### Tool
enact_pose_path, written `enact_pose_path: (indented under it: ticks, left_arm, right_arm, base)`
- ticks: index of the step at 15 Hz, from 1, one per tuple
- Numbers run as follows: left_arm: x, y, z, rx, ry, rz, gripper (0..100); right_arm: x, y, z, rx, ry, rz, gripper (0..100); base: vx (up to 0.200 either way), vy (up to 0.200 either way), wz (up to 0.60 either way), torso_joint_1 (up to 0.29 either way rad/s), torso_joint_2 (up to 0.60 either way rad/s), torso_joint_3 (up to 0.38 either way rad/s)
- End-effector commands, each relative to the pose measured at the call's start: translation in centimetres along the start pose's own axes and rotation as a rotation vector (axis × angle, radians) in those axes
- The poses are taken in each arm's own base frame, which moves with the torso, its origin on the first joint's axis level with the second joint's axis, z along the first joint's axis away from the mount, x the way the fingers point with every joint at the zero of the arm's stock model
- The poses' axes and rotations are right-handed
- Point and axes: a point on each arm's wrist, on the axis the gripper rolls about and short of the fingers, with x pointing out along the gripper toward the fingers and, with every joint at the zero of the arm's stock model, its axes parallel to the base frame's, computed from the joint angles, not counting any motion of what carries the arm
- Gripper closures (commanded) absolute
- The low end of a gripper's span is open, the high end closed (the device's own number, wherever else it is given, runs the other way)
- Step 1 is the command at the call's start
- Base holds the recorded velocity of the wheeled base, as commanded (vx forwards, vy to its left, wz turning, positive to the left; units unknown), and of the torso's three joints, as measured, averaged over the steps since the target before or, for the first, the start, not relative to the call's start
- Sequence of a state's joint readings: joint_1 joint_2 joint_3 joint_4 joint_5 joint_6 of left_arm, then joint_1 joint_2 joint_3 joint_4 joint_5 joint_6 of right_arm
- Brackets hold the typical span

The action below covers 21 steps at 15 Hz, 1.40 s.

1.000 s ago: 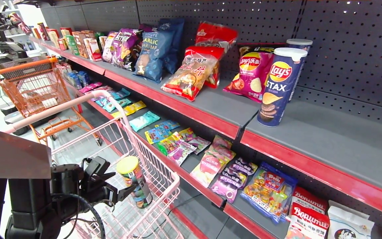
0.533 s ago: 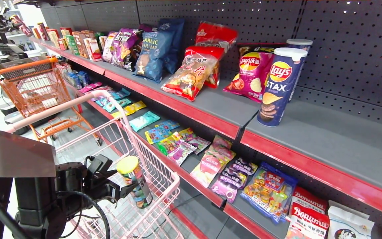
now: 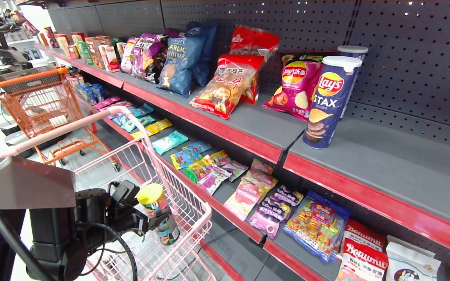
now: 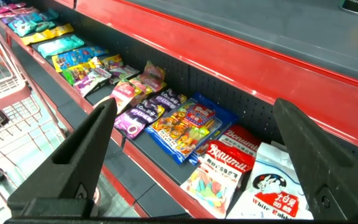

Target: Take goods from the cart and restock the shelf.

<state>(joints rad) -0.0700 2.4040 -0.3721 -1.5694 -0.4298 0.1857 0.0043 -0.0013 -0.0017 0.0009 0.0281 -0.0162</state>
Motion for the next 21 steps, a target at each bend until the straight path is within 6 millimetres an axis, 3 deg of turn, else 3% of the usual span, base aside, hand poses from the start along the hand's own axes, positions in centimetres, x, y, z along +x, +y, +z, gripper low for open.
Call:
enact_pose_path:
  ticks: [1,13,14,19,21]
  left_arm:
    - [0.3,-0.1,0.0,0.005,-0.003,-0.007,0]
    - [2.0,-0.3,-0.3,0.024,-0.012,-0.016,0]
    - [2.4,-0.2,-0.4,0.03,-0.015,-0.017,100]
    - [2.6,-0.7,-0.7,0.037,-0.006,-0.039,100]
    - [1.5,-0.8,0.1,0.03,-0.013,-0.031,100]
  right_arm:
    - [0.0,0.0,0.0,-0.001,0.002,0.001,0]
    - [0.0,0.0,0.0,-0.002,0.002,0.001,0]
    - [0.0,0.0,0.0,-0.002,0.002,0.001,0]
    - [0.0,0.0,0.0,-0.002,0.001,0.001,0]
    - [0.0,0.0,0.0,-0.002,0.001,0.001,0]
  base:
    - [0.0,0.0,0.0,0.0,0.0,0.0]
    - [0.0,0.0,0.0,0.0,0.0,0.0]
    - [0.0,0.0,0.0,0.0,0.0,0.0]
    - [0.0,0.0,0.0,0.0,0.0,0.0]
    - [0.0,0.0,0.0,0.0,0.0,0.0]
